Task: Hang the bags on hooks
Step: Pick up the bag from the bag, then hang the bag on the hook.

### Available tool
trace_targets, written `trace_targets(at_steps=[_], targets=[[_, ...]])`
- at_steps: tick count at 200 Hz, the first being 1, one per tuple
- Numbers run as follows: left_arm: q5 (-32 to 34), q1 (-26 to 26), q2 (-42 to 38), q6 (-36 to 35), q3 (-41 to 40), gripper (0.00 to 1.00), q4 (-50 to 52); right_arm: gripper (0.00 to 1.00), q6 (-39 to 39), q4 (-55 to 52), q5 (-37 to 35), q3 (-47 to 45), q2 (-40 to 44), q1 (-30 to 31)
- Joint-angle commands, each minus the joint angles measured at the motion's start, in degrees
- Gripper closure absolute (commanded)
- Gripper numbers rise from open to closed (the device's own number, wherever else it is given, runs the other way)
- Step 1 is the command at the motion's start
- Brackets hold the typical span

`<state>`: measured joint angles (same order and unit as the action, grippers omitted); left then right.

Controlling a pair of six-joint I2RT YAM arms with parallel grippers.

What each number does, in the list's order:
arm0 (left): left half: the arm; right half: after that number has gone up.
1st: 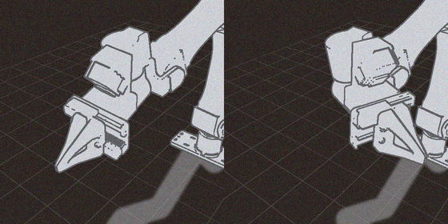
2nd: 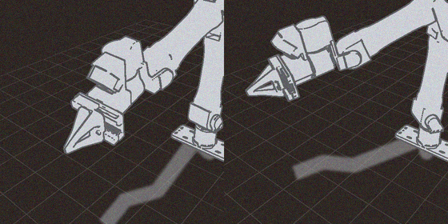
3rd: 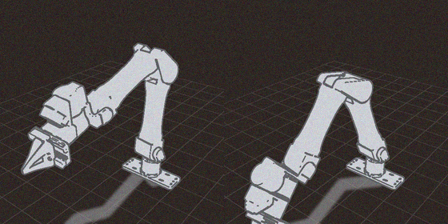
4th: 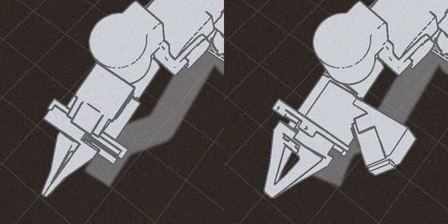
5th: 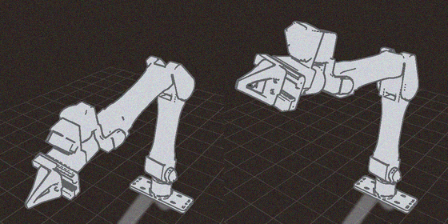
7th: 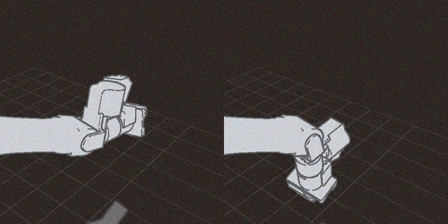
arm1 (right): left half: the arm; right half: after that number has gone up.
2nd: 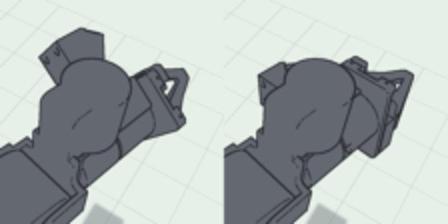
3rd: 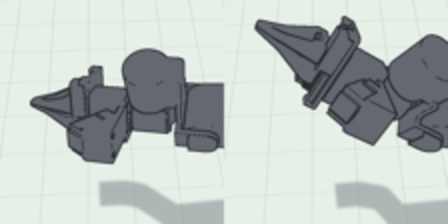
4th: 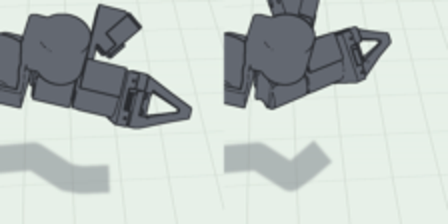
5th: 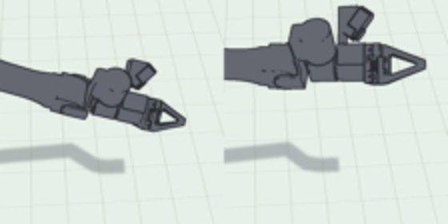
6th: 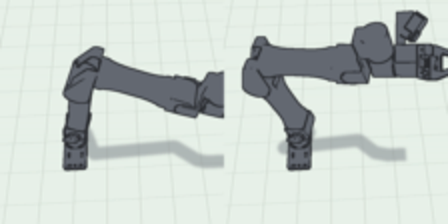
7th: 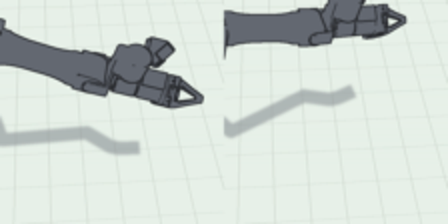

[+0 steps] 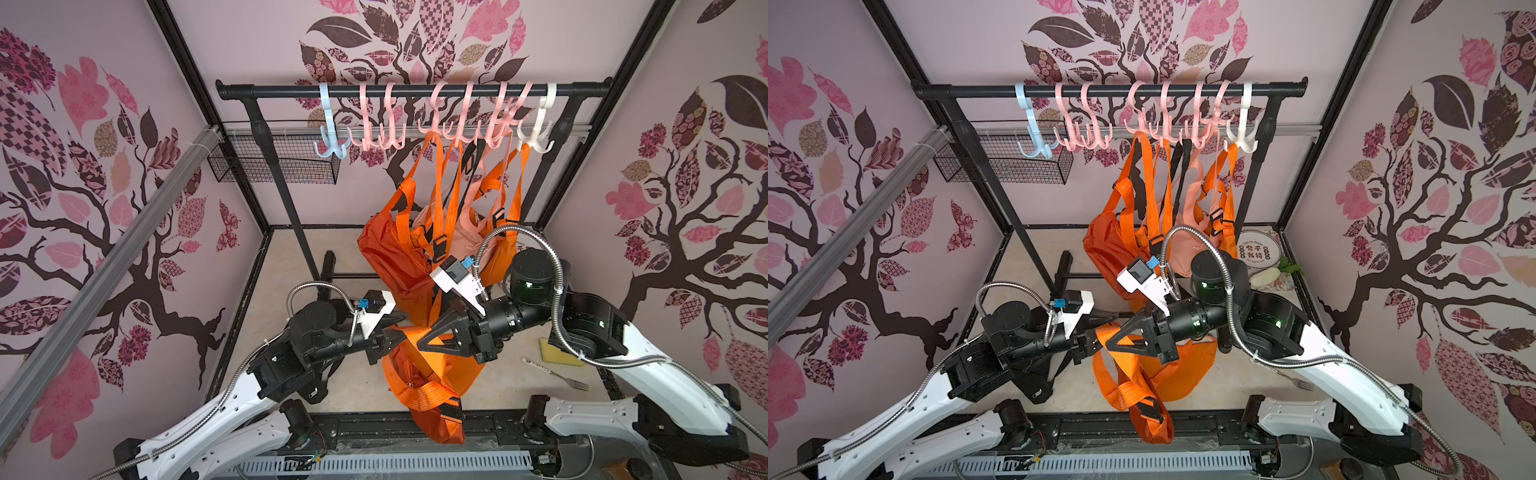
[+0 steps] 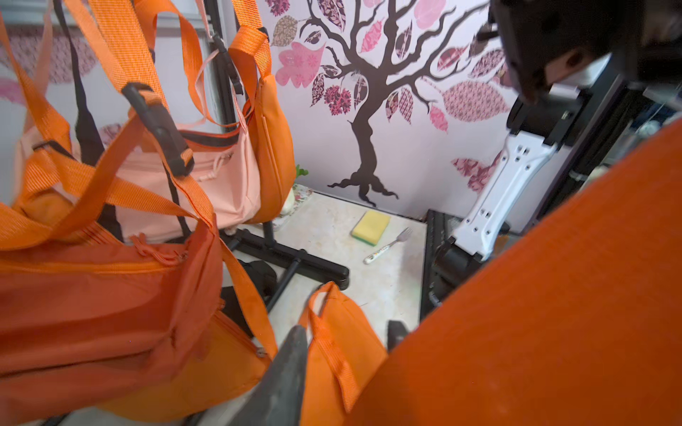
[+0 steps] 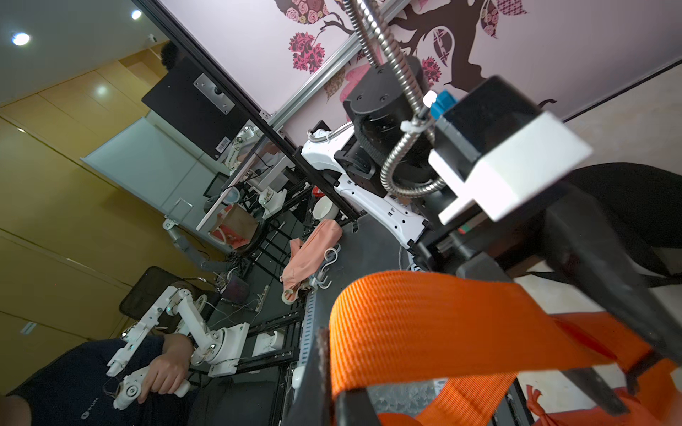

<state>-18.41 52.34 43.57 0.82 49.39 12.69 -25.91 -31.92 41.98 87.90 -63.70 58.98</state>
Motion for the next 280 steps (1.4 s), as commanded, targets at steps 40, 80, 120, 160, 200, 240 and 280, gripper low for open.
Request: trace_targets(at_steps=[40, 80, 120, 160, 200, 240, 280], targets=[[12.38, -0.22, -1.29, -2.61, 13.93, 1.00, 14.03, 1.00, 9.93, -5.25, -20.18, 13.90, -3.75, -0.57], [26.85, -0.76, 10.59, -7.01, 33.39, 1.00, 22.25, 1.00, 13.04, -3.25, -22.99, 30.42, -13.75, -7.01], [28.36, -9.31, 24.43, -5.03, 52.23, 1.00, 27.58, 1.00, 17.23, -5.36, -28.53, 53.01, -27.68, -10.35], [26.75, -15.20, 33.75, -2.46, 65.44, 1.00, 29.19, 1.00, 6.33, 4.66, -17.13, 59.89, -36.41, -23.01], [27.47, -16.85, 38.89, -2.18, 73.77, 1.00, 28.09, 1.00, 6.49, 9.29, -14.46, 66.18, -41.76, -24.38], [29.93, -17.03, 41.14, -2.81, 75.62, 1.00, 24.75, 1.00, 3.79, 17.05, -12.65, 65.06, -42.52, -27.74], [34.28, -17.20, 43.88, -3.81, 77.54, 1.00, 23.14, 1.00, 3.70, 21.82, -13.00, 65.16, -44.93, -29.42]])
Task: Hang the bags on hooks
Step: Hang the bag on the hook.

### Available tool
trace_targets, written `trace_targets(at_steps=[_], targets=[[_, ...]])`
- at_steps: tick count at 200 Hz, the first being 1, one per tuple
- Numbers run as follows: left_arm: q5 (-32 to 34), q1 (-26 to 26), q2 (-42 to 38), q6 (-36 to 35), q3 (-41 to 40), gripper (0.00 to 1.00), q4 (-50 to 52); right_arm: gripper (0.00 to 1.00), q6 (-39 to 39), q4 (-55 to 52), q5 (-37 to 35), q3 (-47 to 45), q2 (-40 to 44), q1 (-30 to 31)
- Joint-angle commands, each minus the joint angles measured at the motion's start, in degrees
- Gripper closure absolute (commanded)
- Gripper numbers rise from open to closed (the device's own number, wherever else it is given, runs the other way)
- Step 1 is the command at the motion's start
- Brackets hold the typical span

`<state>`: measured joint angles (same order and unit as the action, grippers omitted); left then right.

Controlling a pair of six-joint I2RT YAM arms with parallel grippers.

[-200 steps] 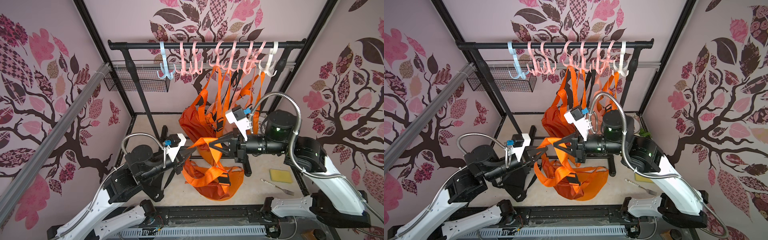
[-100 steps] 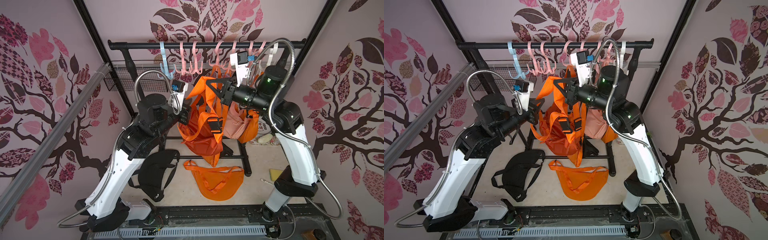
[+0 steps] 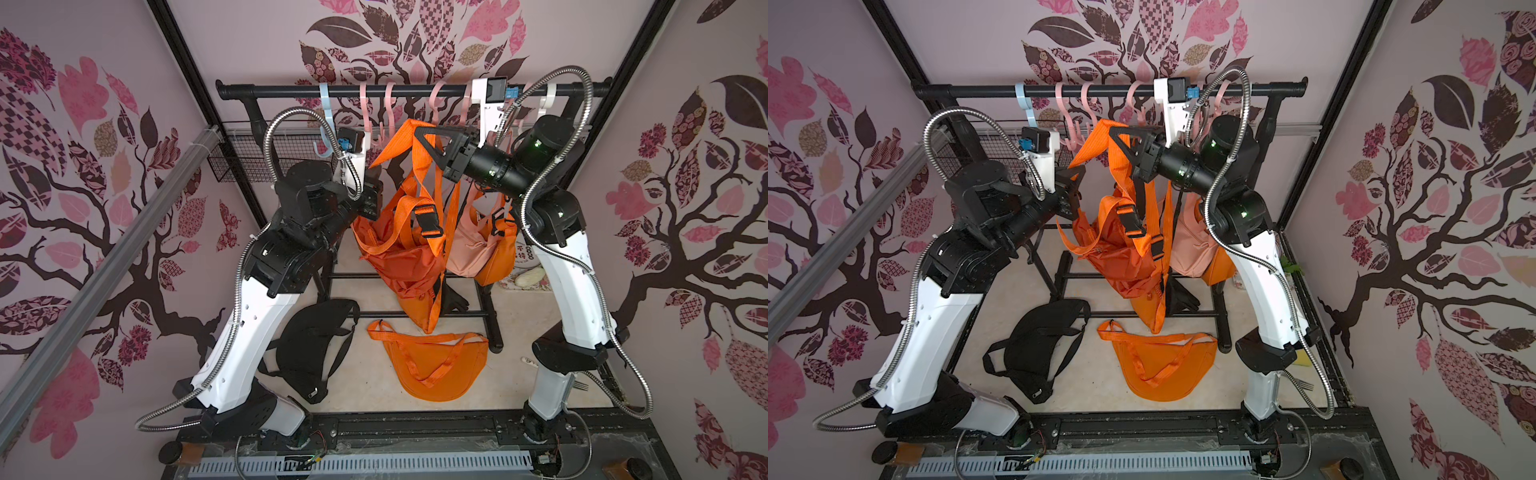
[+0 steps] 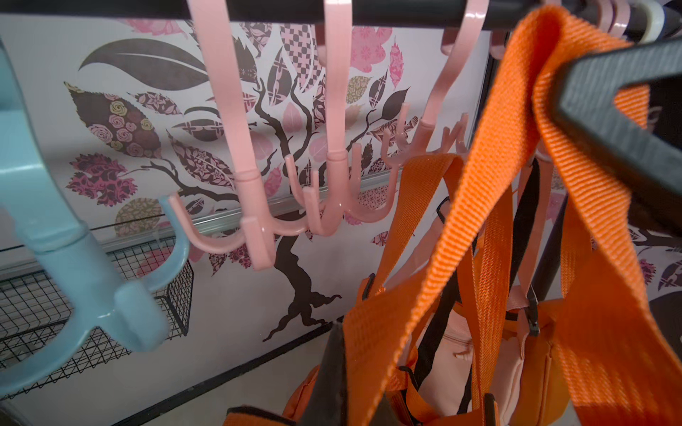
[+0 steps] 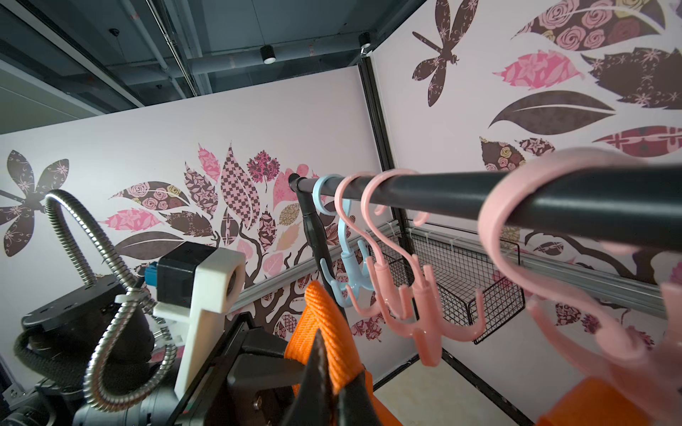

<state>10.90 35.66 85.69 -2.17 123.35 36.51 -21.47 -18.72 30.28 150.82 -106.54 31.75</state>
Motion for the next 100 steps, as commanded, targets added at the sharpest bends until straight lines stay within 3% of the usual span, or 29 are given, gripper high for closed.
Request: trace_targets(at_steps=[1, 46, 100], targets=[[5.13, -0.56, 1.94, -0.90, 3.75, 1.00, -0.67, 1.00, -0.75, 8.70, -1.34, 2.26, -2.14, -2.20], [10.64, -0.65, 5.64, -2.21, 7.52, 1.00, -2.00, 1.00, -0.62, 12.45, -1.69, 3.54, -5.12, -3.17], [13.03, -0.61, 3.94, -2.67, 4.05, 1.00, -10.60, 1.00, 0.29, 16.15, -4.64, 3.63, -6.29, -3.17]])
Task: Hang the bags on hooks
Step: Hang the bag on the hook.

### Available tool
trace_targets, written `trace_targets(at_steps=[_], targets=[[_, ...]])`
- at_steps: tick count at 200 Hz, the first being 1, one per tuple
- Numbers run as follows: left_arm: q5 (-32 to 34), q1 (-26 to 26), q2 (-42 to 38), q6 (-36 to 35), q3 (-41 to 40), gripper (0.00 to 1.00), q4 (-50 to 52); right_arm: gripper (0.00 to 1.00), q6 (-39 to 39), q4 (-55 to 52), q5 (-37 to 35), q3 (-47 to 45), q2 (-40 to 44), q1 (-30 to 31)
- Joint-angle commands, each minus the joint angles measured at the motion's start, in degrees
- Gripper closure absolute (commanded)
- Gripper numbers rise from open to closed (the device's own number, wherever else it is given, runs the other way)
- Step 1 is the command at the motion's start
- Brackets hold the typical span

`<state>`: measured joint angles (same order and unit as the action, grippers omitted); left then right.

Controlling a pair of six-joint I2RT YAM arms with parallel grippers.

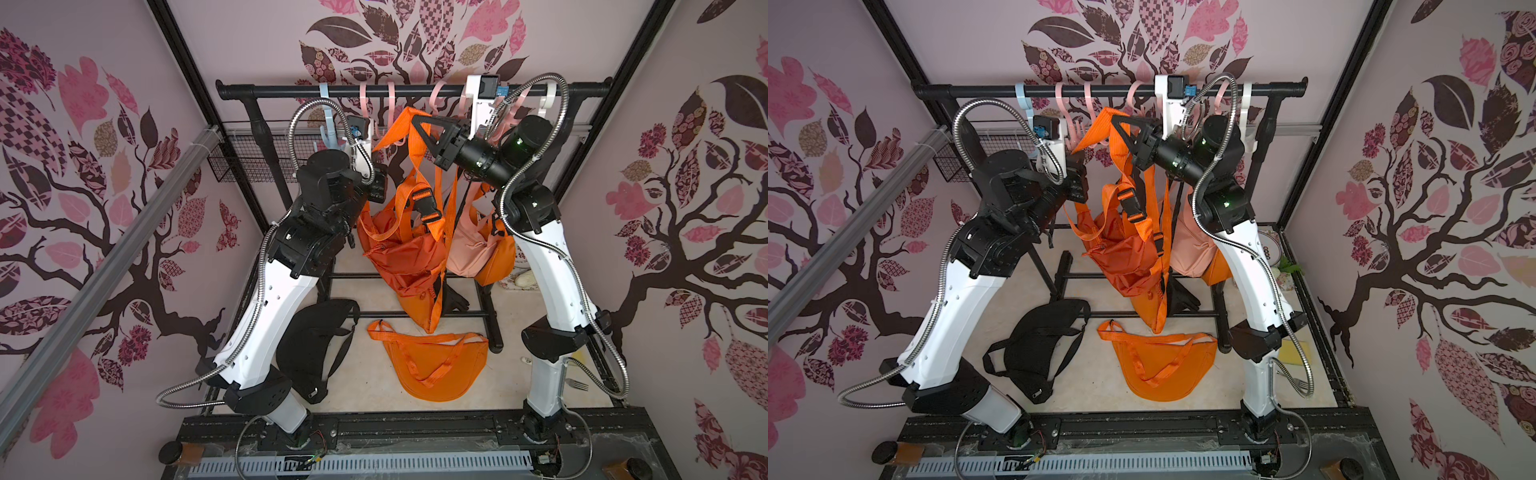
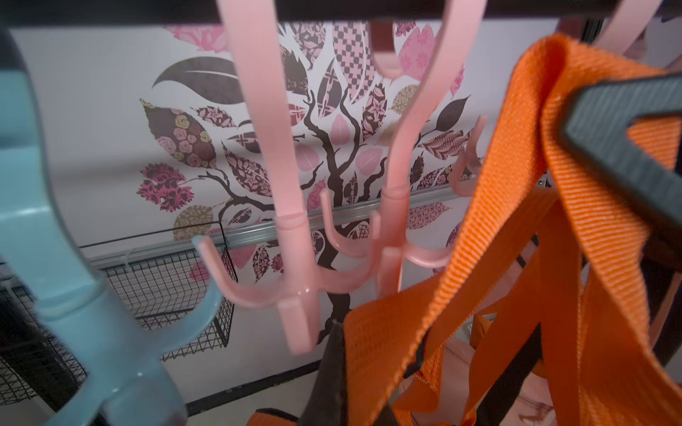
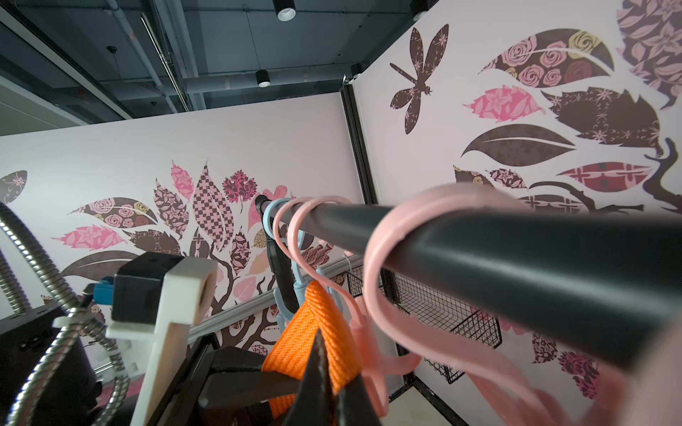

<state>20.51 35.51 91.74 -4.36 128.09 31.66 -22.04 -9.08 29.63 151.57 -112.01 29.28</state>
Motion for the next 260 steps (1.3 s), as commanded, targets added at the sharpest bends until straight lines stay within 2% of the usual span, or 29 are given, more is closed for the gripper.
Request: trace_targets(at_steps=[1, 53, 94, 162, 213, 260], targets=[[3.49, -0.49, -2.11, -0.48, -0.71, 1.00, -5.83, 1.00, 0.86, 6.61, -4.02, 2.87, -0.92, -0.71], [4.89, -0.48, -0.95, -1.64, -2.99, 1.00, -6.17, 1.00, 2.03, 6.46, -5.57, 2.34, -3.08, -0.66], [4.45, -0.57, -1.98, -1.16, -6.96, 1.00, -6.84, 1.00, 1.69, 5.68, -3.98, -0.01, -2.86, -0.65], [2.85, -0.52, -3.50, 0.34, -11.73, 1.00, -7.09, 1.00, -0.19, 15.16, -3.94, -22.22, 7.77, -0.71], [1.15, -0.52, -3.78, 1.14, -13.49, 1.00, -6.47, 1.00, -0.64, 18.38, -5.21, -33.47, 13.00, -0.69], [-2.94, -0.53, -1.98, 2.76, -13.00, 1.00, -4.24, 1.00, 2.09, 15.80, -8.64, -38.52, 15.98, -0.68]])
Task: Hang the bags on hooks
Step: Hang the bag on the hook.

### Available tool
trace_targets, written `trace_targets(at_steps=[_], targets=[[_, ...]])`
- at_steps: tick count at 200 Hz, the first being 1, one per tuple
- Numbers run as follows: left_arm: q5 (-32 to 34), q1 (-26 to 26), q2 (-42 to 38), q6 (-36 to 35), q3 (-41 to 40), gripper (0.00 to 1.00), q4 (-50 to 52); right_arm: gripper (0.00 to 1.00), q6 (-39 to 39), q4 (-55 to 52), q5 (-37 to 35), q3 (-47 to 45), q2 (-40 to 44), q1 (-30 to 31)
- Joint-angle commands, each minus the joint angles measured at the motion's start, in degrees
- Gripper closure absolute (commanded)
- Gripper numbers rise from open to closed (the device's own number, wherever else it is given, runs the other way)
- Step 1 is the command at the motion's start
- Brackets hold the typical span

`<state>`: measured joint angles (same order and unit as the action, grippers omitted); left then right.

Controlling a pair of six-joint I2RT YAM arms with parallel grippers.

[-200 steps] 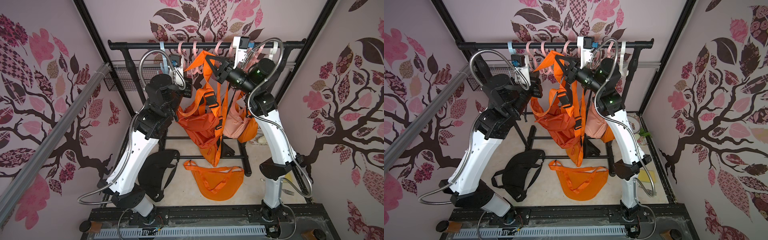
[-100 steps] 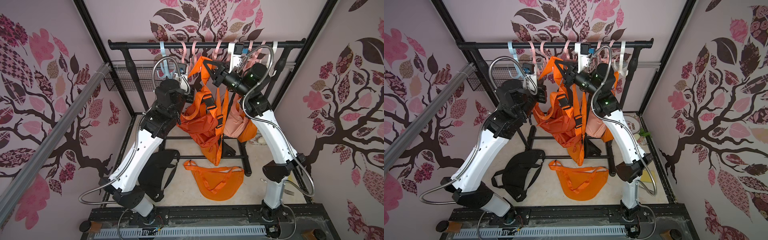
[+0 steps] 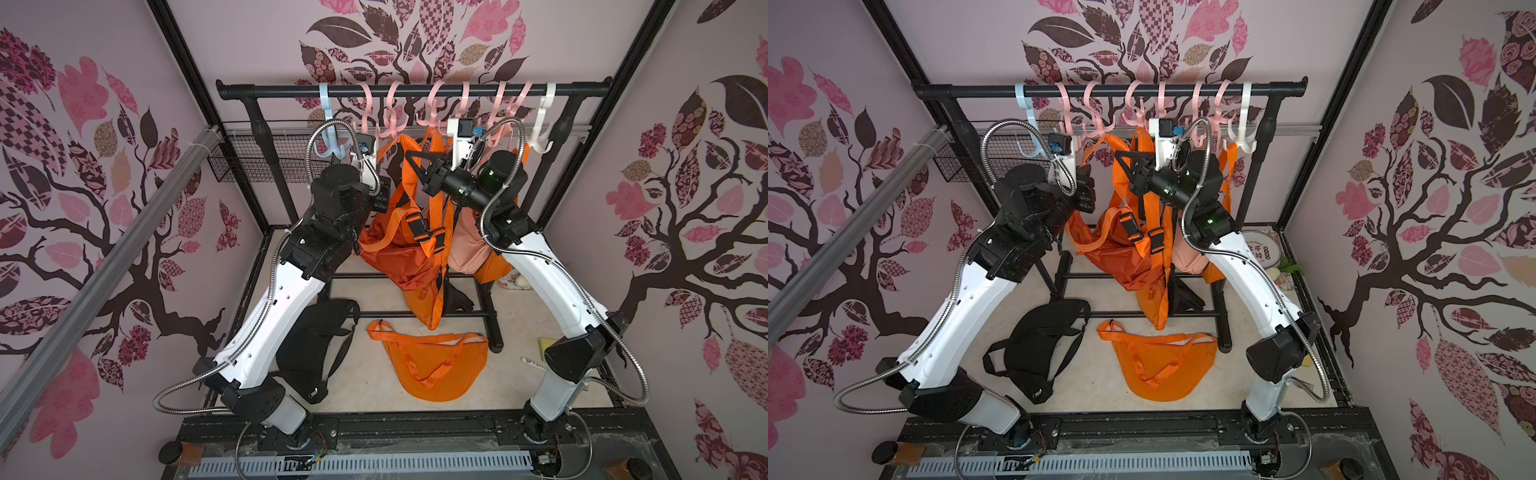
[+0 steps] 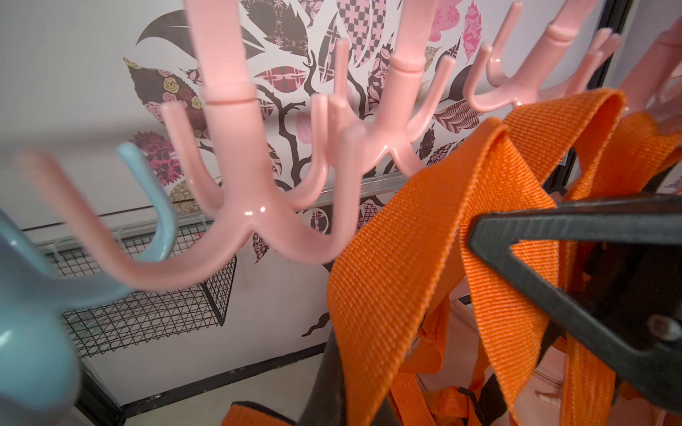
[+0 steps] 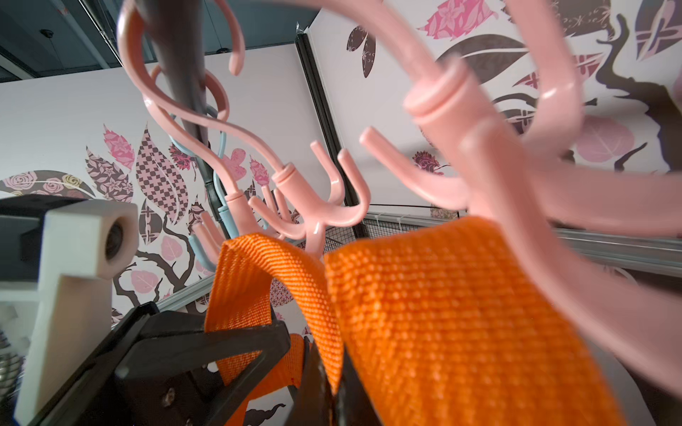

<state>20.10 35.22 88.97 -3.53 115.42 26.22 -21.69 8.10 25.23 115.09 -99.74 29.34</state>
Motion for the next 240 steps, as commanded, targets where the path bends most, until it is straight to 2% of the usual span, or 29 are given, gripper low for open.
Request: trace_targets(at_steps=[1, 21, 39, 59, 79, 95, 113, 123, 141, 166, 177, 189, 216, 240], targets=[[-2.65, -0.24, 0.87, 1.98, -0.30, 1.00, 1.29, 1.00, 1.87, -1.44, -4.32, -2.14, 3.79, -0.72], [-4.37, -0.11, 1.58, 2.68, 0.11, 1.00, 1.78, 1.00, 3.28, -2.27, -7.88, -4.44, 6.03, -0.76], [-5.78, 0.10, 2.44, 3.01, 1.31, 0.87, 2.57, 1.00, 4.66, -3.94, -10.63, -5.24, 7.34, -0.73], [-6.30, 0.68, 2.66, 2.97, 1.92, 0.80, 2.96, 1.00, 5.43, -6.15, -11.87, -5.07, 7.76, -0.73], [-6.31, 0.99, 1.82, 3.05, 1.61, 0.66, 2.95, 1.00, 5.52, -7.61, -10.84, -4.66, 7.40, -0.73], [-6.39, 1.14, 0.61, 3.09, 1.42, 0.51, 3.11, 1.00, 5.13, -8.80, -9.22, -3.57, 6.89, -0.75], [-6.24, 1.55, -1.44, 2.89, 0.59, 0.40, 3.15, 1.00, 4.56, -9.62, -8.58, -3.29, 7.22, -0.73], [-6.41, 1.69, -2.80, 2.91, -0.05, 0.35, 3.47, 0.91, 4.40, -9.44, -8.52, -3.82, 7.91, -0.74], [-7.53, 2.04, -5.30, 3.10, -1.46, 0.27, 4.52, 0.83, 3.48, -8.14, -9.25, -5.57, 10.04, -0.70], [-8.18, 2.82, -8.48, 2.83, -3.79, 0.13, 7.39, 0.58, 2.40, -6.65, -9.25, -7.95, 13.11, -0.71], [-8.60, 3.01, -10.20, 2.79, -7.43, 0.07, 8.51, 0.47, 2.27, -6.26, -9.32, -8.72, 14.45, -0.71], [-8.05, 3.04, -12.71, 2.60, -10.95, 0.03, 8.89, 0.39, 2.11, -5.90, -9.33, -9.70, 15.86, -0.70], [-3.89, 3.01, -19.21, 2.16, -19.21, 0.02, 8.38, 0.19, 1.52, -5.35, -9.11, -11.53, 18.79, -0.74], [-0.30, 3.05, -25.57, 2.25, -26.89, 0.02, 7.19, 0.09, 0.95, -5.23, -8.05, -12.96, 22.15, -0.60]])
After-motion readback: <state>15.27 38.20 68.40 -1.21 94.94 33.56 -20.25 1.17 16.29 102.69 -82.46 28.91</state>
